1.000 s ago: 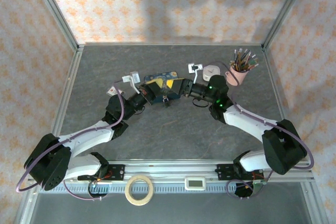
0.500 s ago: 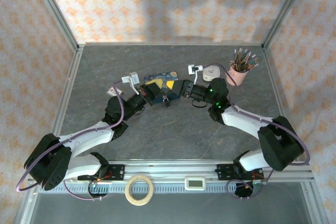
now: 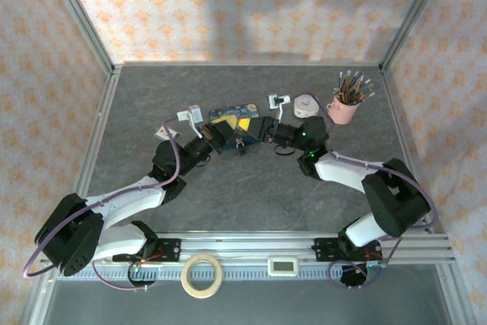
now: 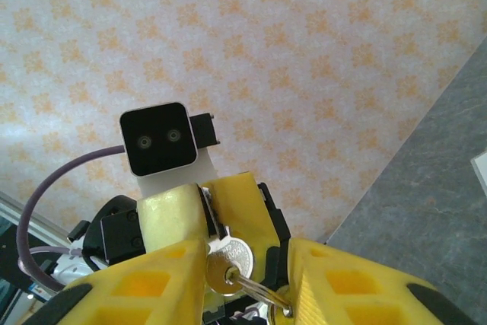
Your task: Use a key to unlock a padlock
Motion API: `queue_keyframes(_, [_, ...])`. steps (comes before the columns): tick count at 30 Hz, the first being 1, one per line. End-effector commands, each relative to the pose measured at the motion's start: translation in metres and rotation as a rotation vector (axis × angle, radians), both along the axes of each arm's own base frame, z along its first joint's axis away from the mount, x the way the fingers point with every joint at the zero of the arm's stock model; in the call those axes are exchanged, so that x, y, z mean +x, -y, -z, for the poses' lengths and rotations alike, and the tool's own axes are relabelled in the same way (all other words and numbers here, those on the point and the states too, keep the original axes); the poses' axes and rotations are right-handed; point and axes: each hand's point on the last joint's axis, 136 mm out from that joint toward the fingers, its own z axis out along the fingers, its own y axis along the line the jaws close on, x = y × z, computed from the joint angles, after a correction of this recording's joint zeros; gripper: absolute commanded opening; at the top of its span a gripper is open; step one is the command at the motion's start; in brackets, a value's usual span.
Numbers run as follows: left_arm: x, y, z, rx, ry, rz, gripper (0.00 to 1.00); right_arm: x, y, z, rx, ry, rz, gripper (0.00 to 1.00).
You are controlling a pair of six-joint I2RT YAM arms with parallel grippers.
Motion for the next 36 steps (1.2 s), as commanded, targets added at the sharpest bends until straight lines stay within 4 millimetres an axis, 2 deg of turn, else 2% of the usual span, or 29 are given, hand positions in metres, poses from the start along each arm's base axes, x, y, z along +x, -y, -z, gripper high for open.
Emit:
queue_keyframes(1, [-0.009,0.002,-0.014,-0.042,0.050,0.032,0.00,-0.011,0.000,-0.010,0.046,0.037,-0.042,0.29])
queue_keyframes(3, [-0.010,0.003,-0.013,-0.044,0.047,0.038,0.00,-0.009,0.000,-0.011,0.049,0.036,-0.042,0.25])
queue_keyframes(7, [-0.011,0.003,-0.012,-0.048,0.041,0.042,0.00,-0.009,-0.002,-0.011,0.049,0.040,-0.050,0.07])
queue_keyframes(10, [-0.010,0.000,-0.011,-0.059,0.031,0.028,0.00,-0.008,-0.002,-0.008,0.037,0.043,-0.047,0.03])
queue_keyframes(11, [-0.010,-0.003,-0.011,-0.066,0.023,0.016,0.06,-0.008,-0.003,-0.007,0.026,0.046,-0.045,0.01])
queue_keyframes(14, [-0.007,-0.013,-0.011,-0.080,0.002,-0.033,0.63,-0.003,-0.003,0.002,-0.036,0.065,-0.011,0.00])
queue_keyframes(15, [-0.006,-0.017,-0.010,-0.084,-0.011,-0.056,0.79,0.000,-0.003,0.005,-0.069,0.077,0.011,0.00])
queue_keyframes(16, [-0.004,-0.022,-0.010,-0.087,-0.023,-0.080,0.88,0.002,-0.002,0.008,-0.105,0.088,0.033,0.00])
queue_keyframes(18, [-0.002,-0.027,-0.009,-0.081,-0.038,-0.104,0.94,0.005,0.000,0.011,-0.162,0.120,0.068,0.00])
queue_keyframes(23, [0.002,-0.020,-0.004,-0.038,-0.050,-0.089,0.91,0.005,0.001,0.010,-0.219,0.157,0.074,0.00])
queue_keyframes(28, [0.005,-0.004,0.000,-0.045,-0.054,-0.015,0.72,0.001,0.001,0.006,-0.198,0.160,0.060,0.00])
queue_keyframes(36, [0.003,0.000,-0.012,-0.066,-0.015,0.014,0.16,-0.001,0.003,0.005,-0.185,0.163,0.066,0.00])
